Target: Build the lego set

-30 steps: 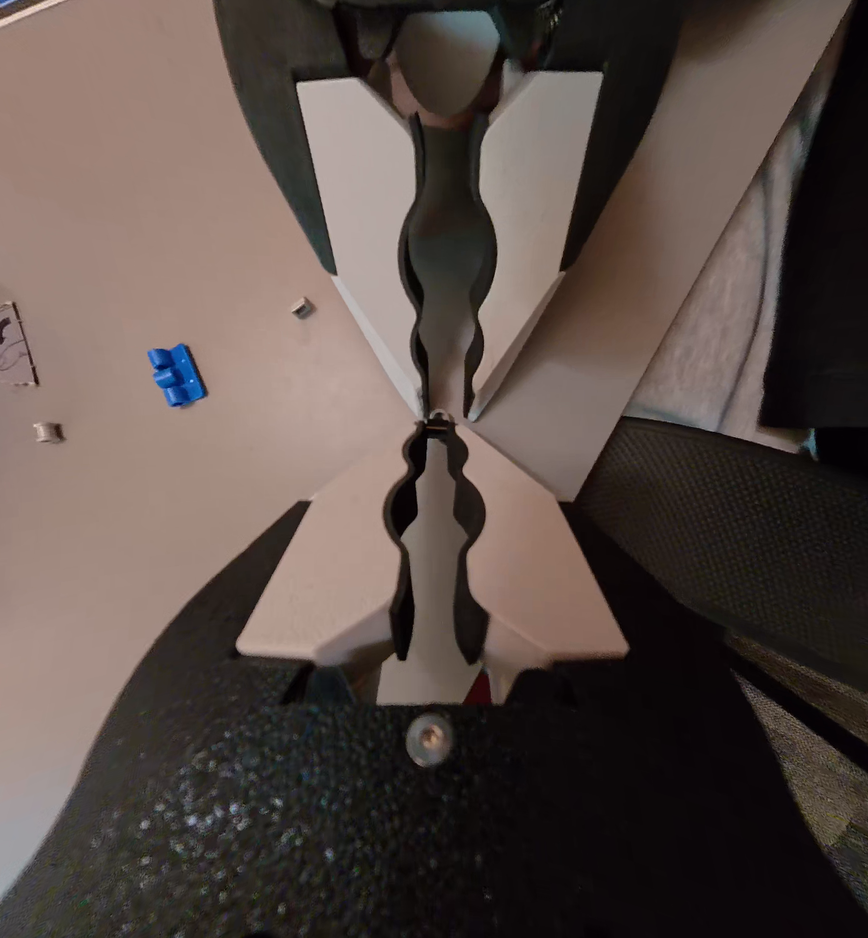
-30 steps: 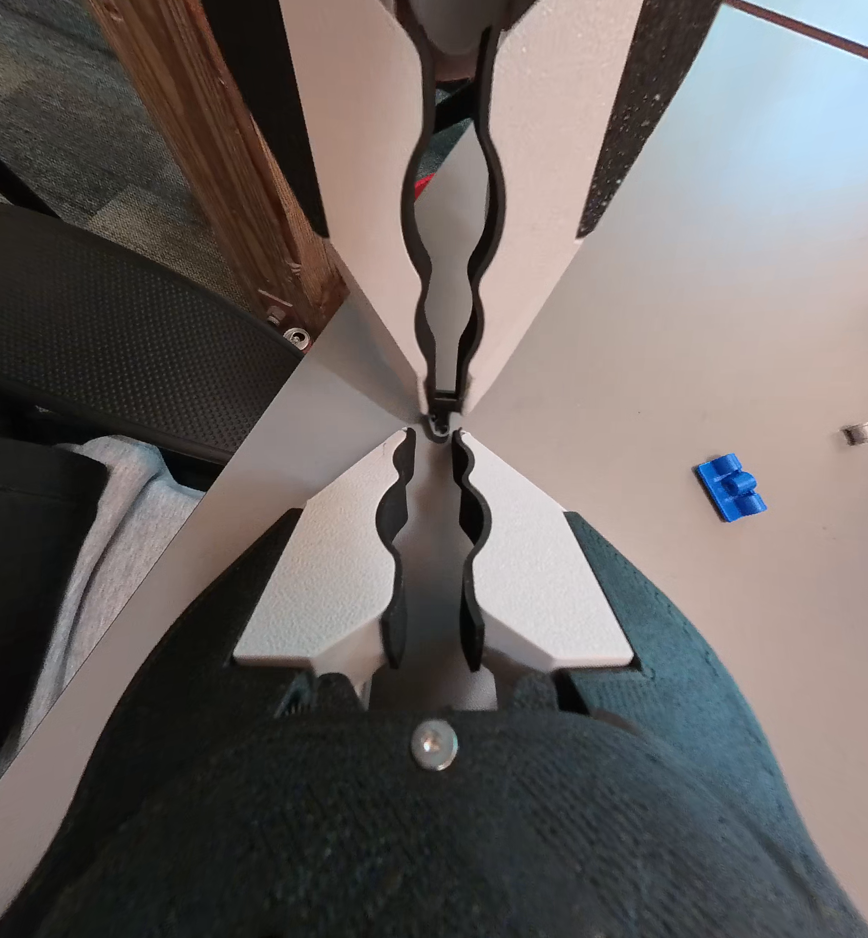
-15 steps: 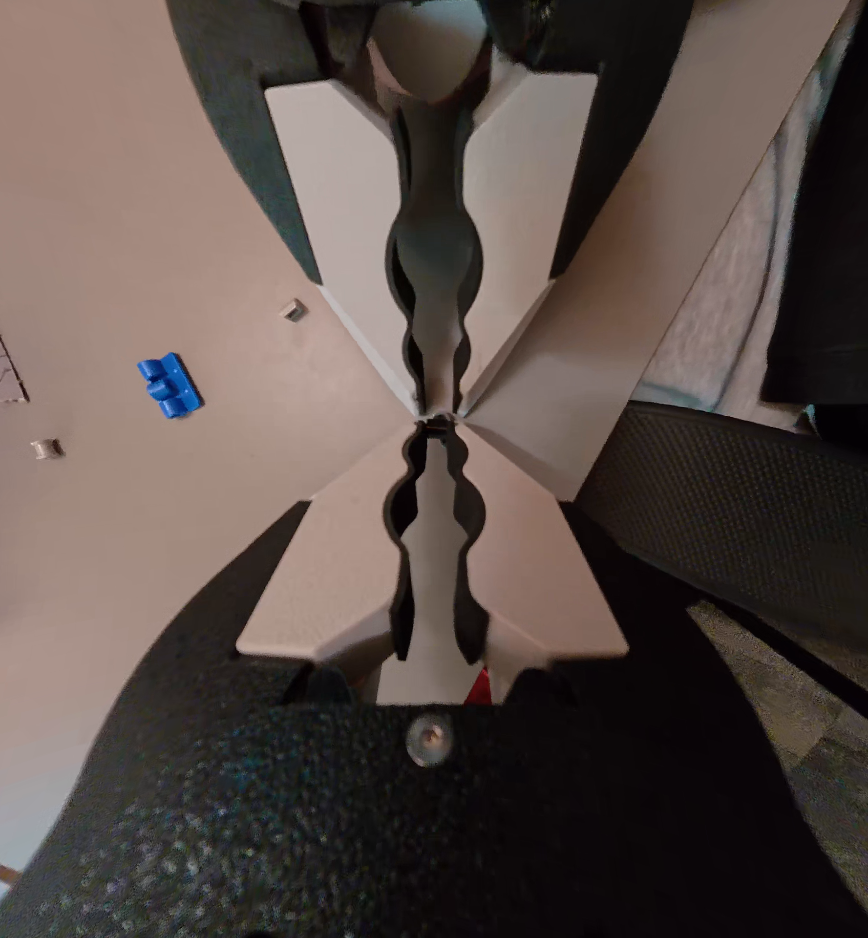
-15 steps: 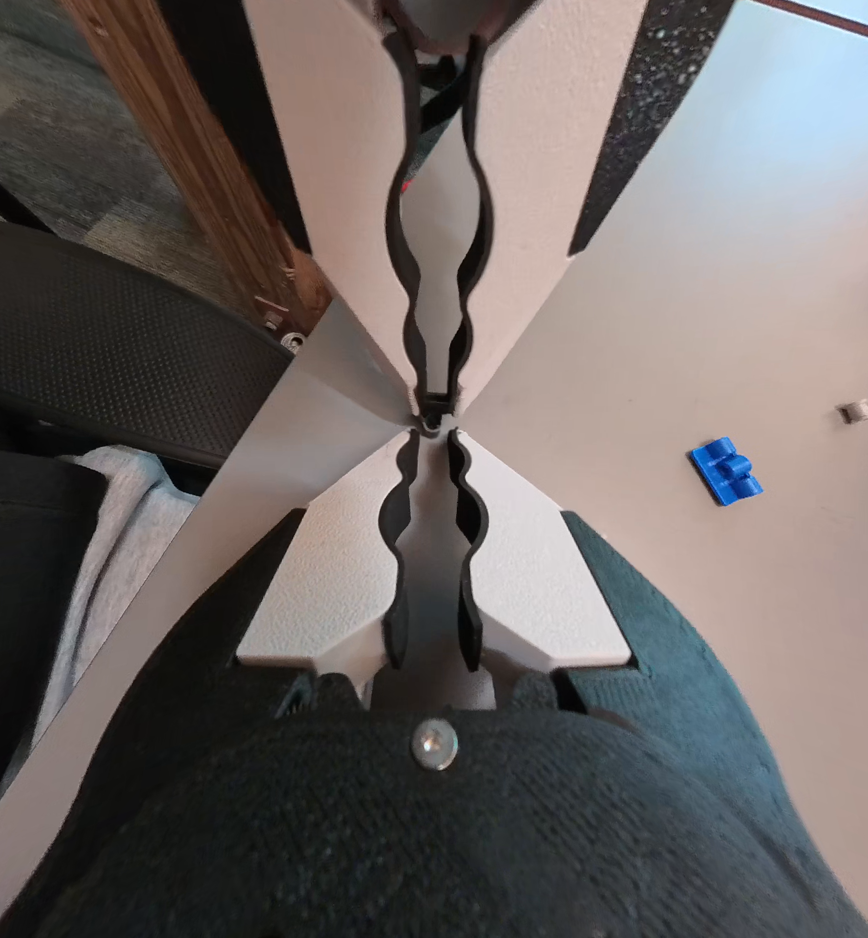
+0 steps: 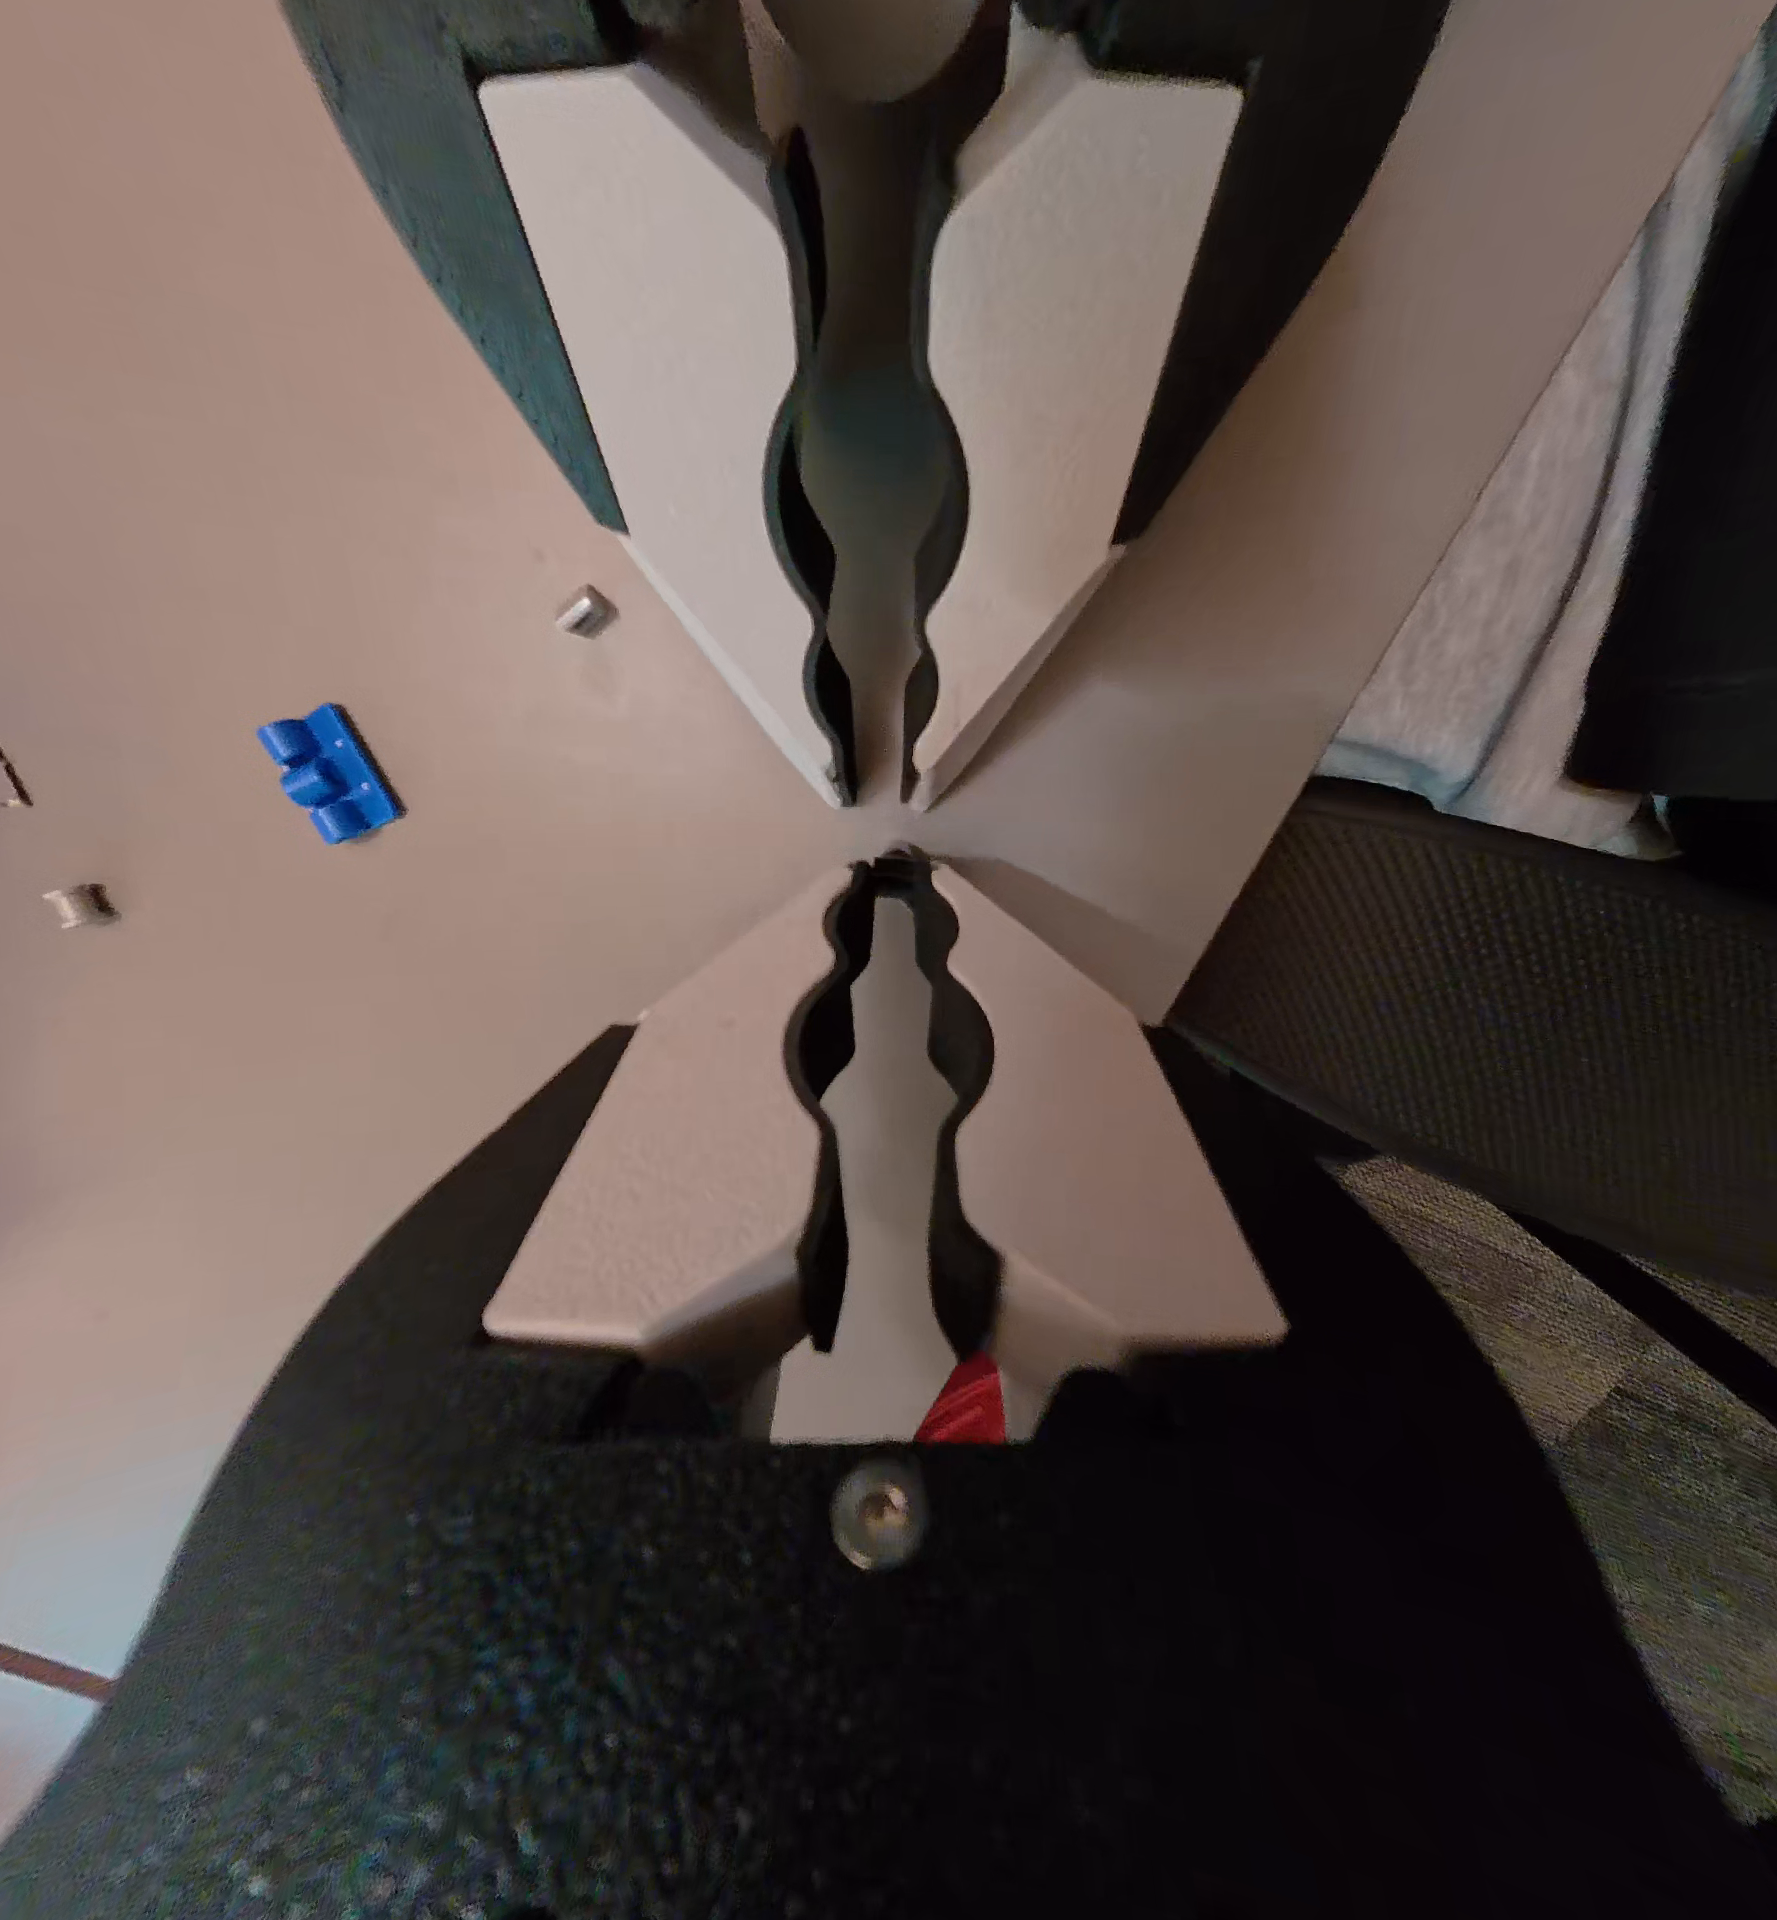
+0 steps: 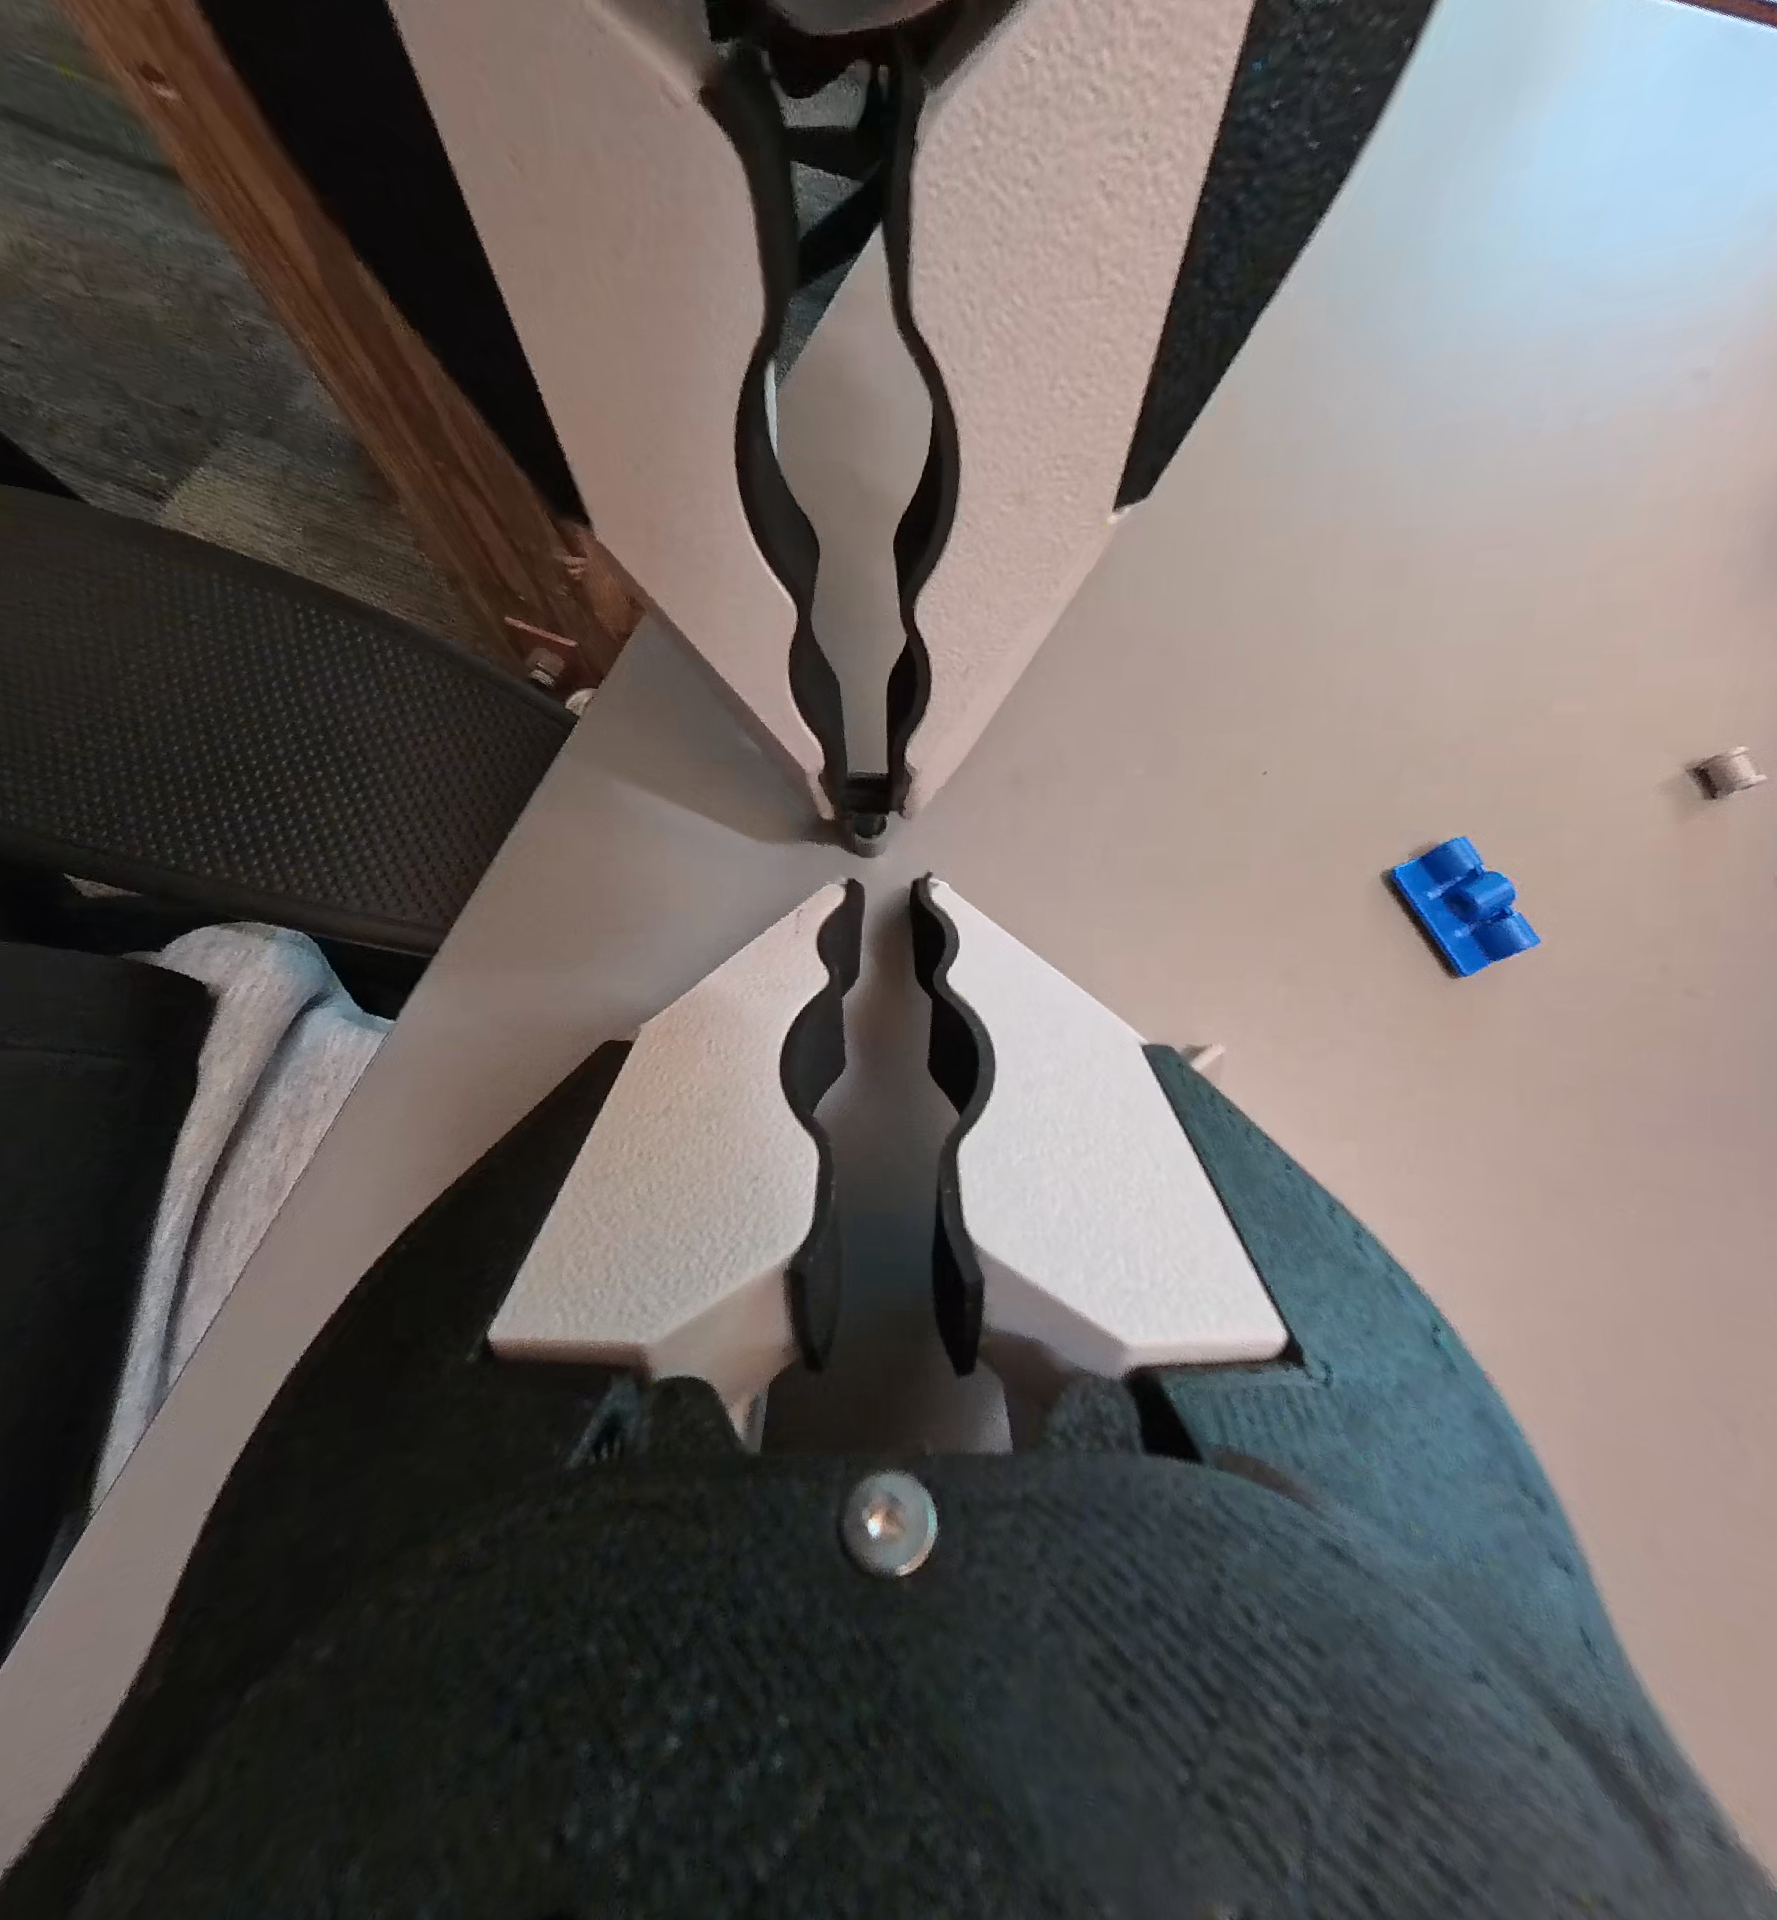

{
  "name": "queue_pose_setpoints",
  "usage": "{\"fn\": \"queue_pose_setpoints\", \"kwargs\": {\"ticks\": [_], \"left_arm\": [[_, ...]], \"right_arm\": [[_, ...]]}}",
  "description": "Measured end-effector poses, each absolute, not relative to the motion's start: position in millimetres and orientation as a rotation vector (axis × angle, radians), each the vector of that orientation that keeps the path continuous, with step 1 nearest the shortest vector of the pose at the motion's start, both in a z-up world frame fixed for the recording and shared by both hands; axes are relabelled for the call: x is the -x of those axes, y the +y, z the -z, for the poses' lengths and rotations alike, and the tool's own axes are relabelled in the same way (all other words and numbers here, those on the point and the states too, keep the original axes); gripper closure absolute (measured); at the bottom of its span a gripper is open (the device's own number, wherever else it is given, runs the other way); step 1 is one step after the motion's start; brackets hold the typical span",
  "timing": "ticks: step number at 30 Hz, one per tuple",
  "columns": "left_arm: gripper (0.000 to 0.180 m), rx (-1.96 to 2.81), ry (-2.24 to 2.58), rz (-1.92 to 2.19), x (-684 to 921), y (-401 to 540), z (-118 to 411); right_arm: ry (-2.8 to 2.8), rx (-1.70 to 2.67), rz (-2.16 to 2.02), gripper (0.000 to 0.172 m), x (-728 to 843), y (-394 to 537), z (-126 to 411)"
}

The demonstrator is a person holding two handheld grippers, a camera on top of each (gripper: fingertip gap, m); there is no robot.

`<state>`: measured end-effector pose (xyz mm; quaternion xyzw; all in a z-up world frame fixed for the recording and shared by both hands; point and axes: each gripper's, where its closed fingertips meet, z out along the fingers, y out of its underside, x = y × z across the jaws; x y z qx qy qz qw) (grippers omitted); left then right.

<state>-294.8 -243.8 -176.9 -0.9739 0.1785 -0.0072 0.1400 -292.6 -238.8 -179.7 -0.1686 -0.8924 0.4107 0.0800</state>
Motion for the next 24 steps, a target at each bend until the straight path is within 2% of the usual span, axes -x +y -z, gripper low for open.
{"fn": "queue_pose_setpoints", "kwargs": {"ticks": [4, 16, 24], "left_arm": [[0.175, 2.857, 0.507, 0.015, 295.0, -244.5, 176.8], [0.176, 2.938, 0.438, 0.011, 294.5, -244.0, 177.1], [0.175, 2.791, 0.226, 0.048, 294.1, -242.4, 177.0]], "right_arm": [[-2.656, 0.629, -1.237, 0.172, 298.3, -228.0, 180.0], [-2.629, 0.739, -1.241, 0.172, 302.5, -216.6, 180.7], [-2.621, 0.749, -1.236, 0.172, 303.0, -214.3, 181.1]]}}
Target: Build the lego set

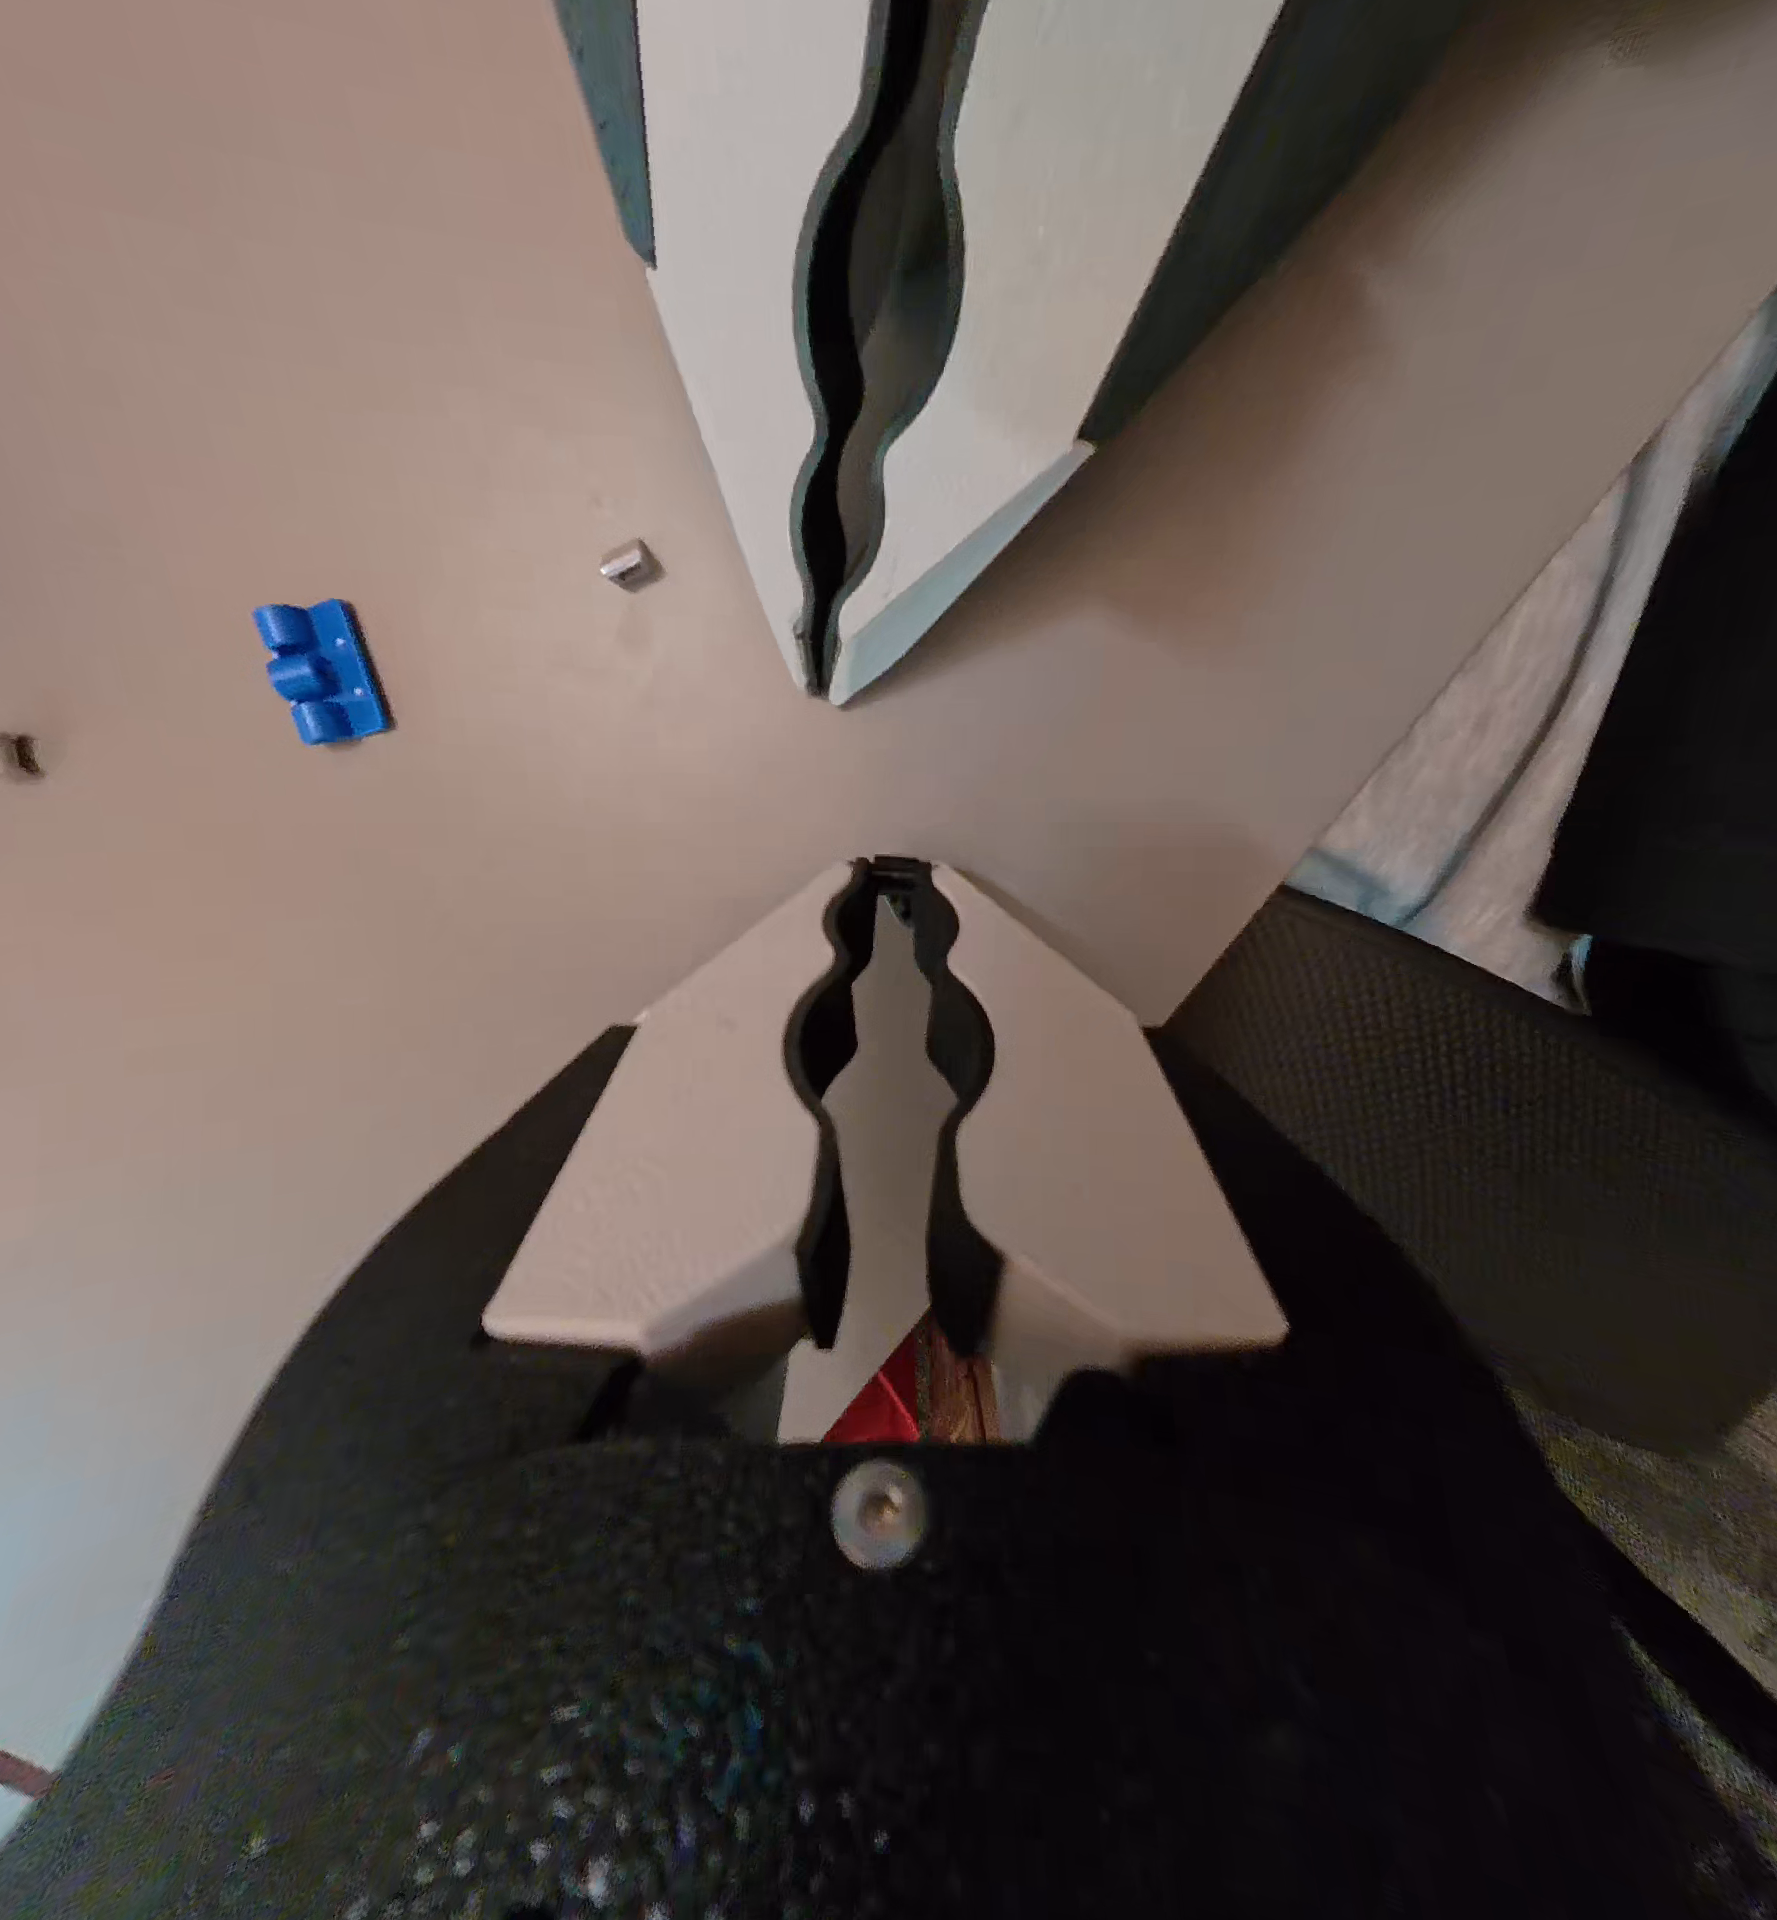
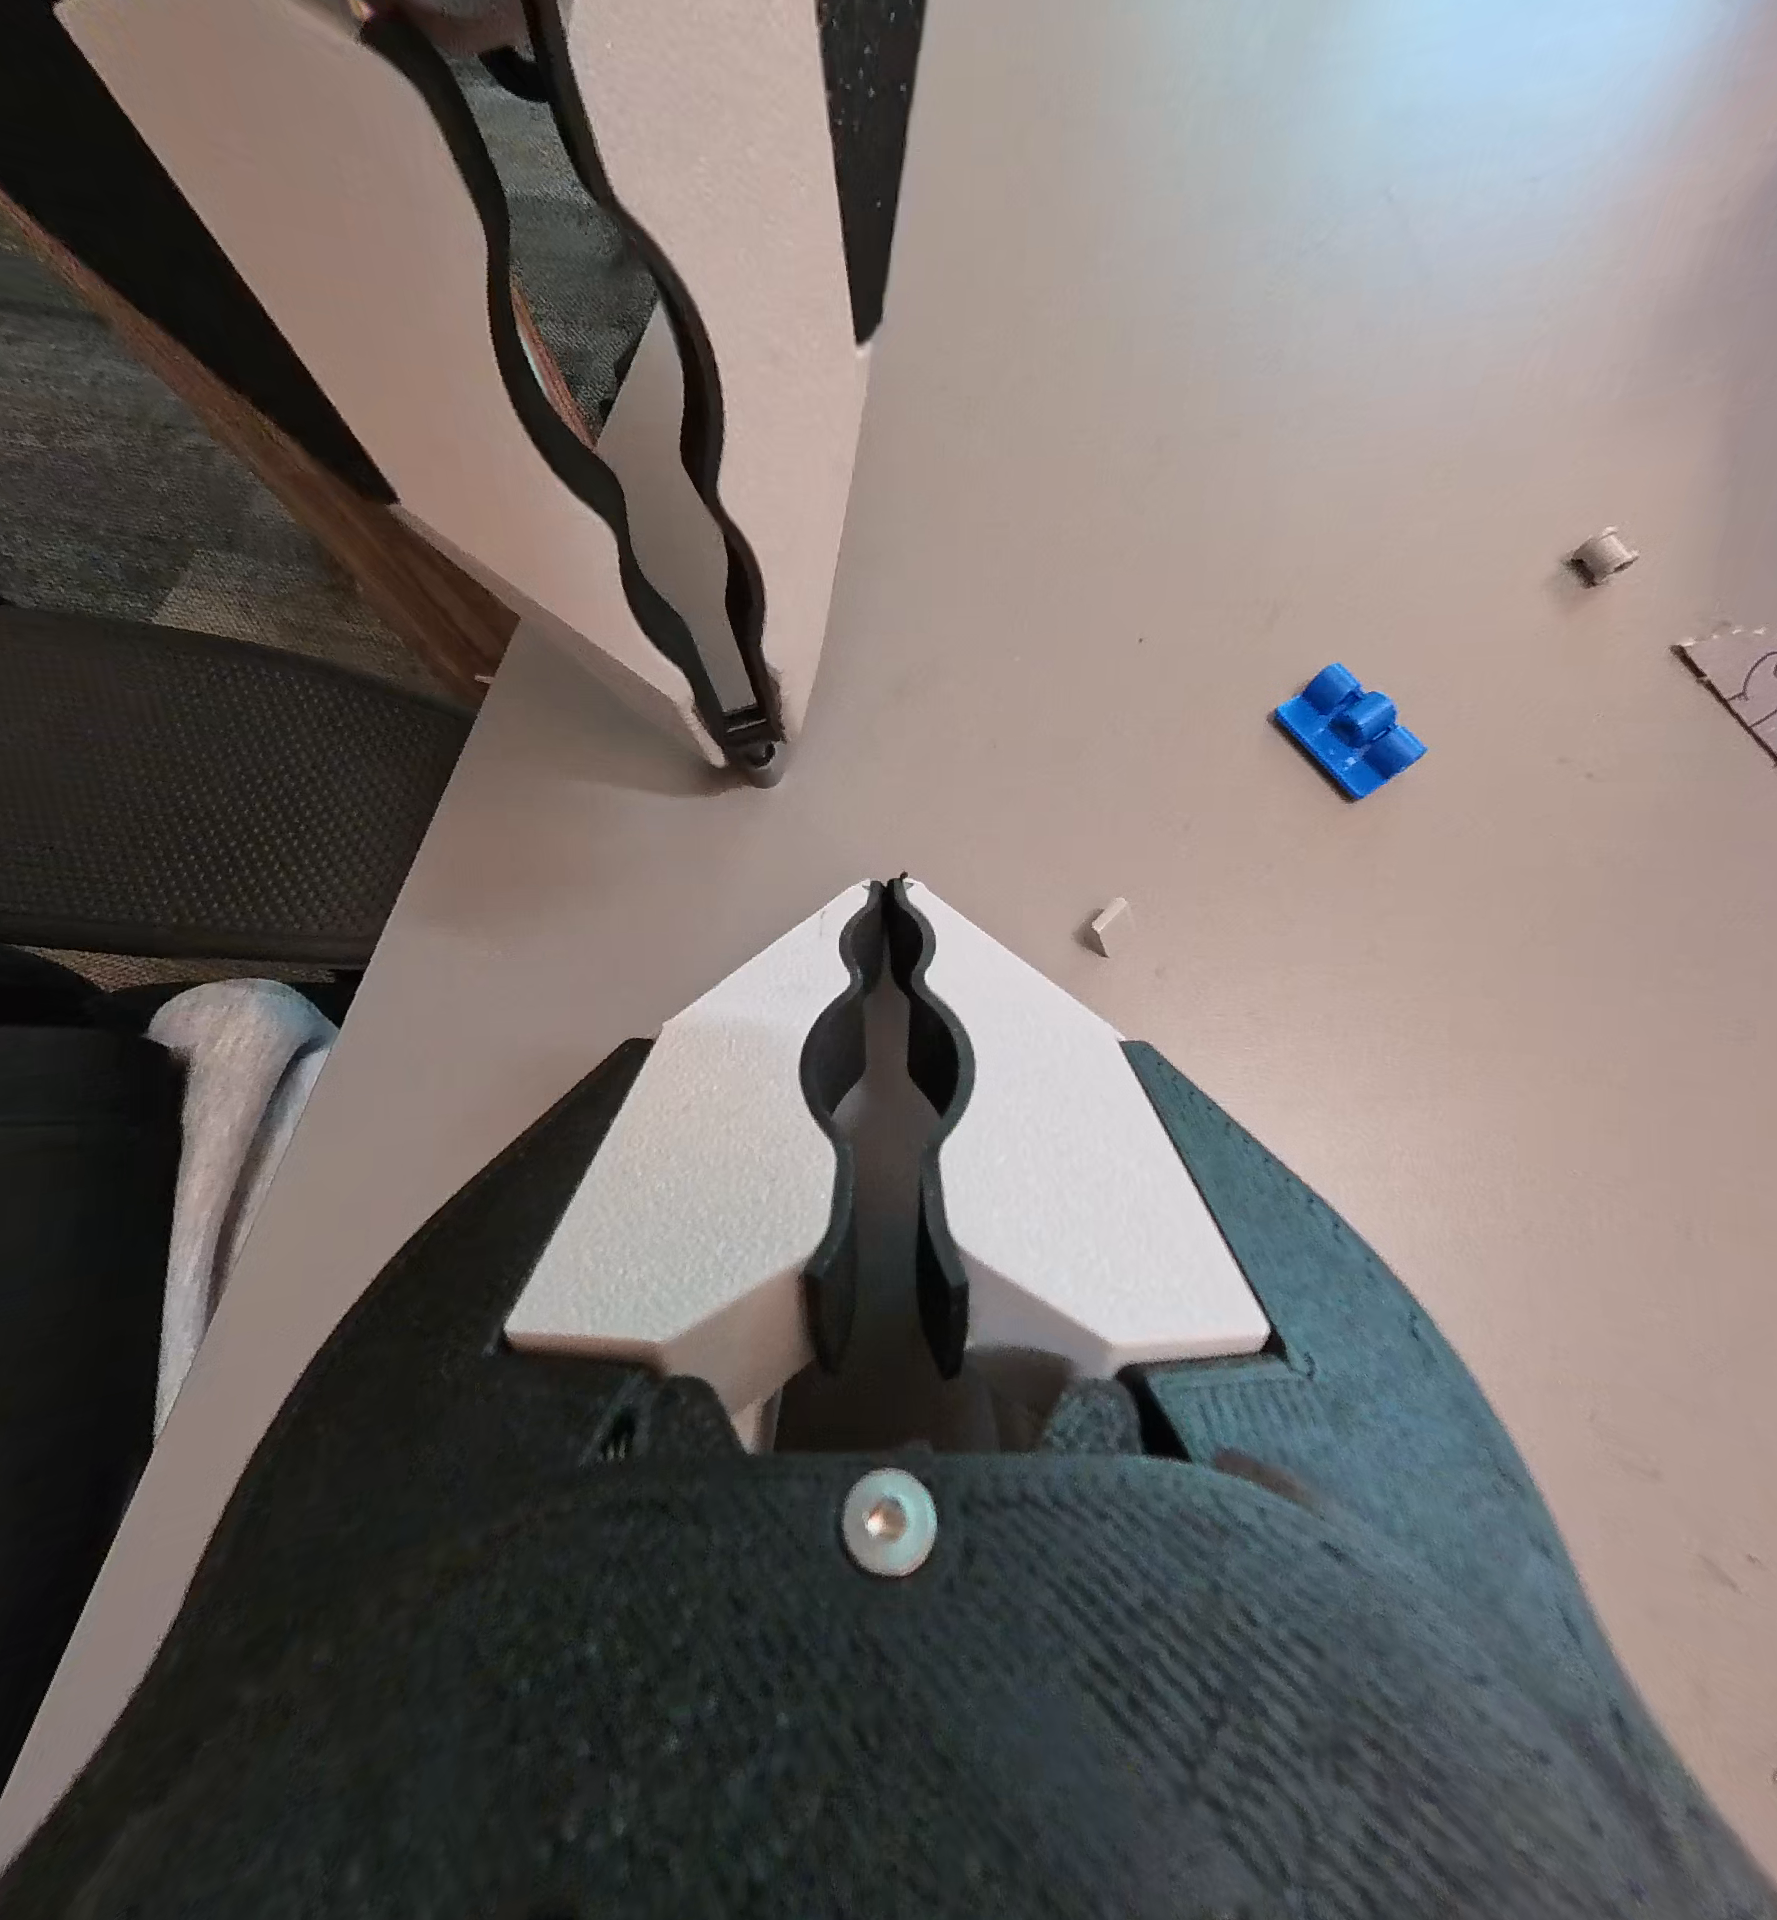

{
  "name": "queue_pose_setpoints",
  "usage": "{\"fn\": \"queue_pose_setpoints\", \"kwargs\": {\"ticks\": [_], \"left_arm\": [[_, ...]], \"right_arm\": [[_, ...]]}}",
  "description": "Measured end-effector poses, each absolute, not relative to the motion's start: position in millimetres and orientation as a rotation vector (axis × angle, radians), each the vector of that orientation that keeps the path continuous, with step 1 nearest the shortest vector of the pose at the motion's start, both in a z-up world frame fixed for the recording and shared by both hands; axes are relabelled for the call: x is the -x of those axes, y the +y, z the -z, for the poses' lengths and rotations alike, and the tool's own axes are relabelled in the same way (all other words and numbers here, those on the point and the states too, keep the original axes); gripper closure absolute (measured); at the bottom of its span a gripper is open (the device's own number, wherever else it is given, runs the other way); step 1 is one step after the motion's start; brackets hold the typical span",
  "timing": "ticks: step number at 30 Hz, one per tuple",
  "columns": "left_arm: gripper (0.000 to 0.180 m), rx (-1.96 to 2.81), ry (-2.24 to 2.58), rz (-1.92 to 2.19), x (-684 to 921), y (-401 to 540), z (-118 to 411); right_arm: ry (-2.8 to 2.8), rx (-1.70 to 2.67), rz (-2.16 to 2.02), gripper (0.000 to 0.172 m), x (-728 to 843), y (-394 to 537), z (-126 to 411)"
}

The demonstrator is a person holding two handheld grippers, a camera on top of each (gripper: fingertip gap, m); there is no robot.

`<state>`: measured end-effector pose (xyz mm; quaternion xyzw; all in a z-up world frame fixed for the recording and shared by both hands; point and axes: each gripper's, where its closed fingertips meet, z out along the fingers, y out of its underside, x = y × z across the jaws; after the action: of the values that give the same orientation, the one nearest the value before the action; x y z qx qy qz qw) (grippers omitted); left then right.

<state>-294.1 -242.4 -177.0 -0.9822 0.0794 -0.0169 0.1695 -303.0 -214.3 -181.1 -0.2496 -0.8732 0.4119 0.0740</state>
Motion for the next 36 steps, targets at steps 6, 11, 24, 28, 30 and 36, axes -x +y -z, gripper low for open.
{"fn": "queue_pose_setpoints", "kwargs": {"ticks": [6, 11, 24, 28, 30, 36], "left_arm": [[0.175, 2.803, 0.192, -0.030, 294.2, -243.2, 179.1], [0.175, 2.697, 0.097, 0.026, 293.8, -242.2, 180.1], [0.175, 1.796, -0.160, 0.150, 294.7, -172.3, 91.1], [0.175, 1.635, -0.050, 0.109, 265.6, -132.6, 73.6], [0.175, 1.625, 0.025, 0.049, 249.6, -113.1, 73.1], [0.176, 1.561, 0.424, -0.379, 195.4, -74.2, 68.4]], "right_arm": [[-2.625, 0.755, -1.241, 0.172, 303.3, -214.3, 181.5], [-2.622, 0.750, -1.237, 0.172, 303.6, -214.4, 181.8], [-2.186, 0.782, -1.448, 0.150, 279.5, -179.3, 118.0], [-1.876, 0.938, -1.688, 0.140, 243.2, -154.0, 73.9], [-1.765, 1.028, -1.685, 0.129, 230.1, -134.3, 67.7], [-1.505, 1.240, -1.608, 0.124, 196.7, -76.0, 59.2]]}}
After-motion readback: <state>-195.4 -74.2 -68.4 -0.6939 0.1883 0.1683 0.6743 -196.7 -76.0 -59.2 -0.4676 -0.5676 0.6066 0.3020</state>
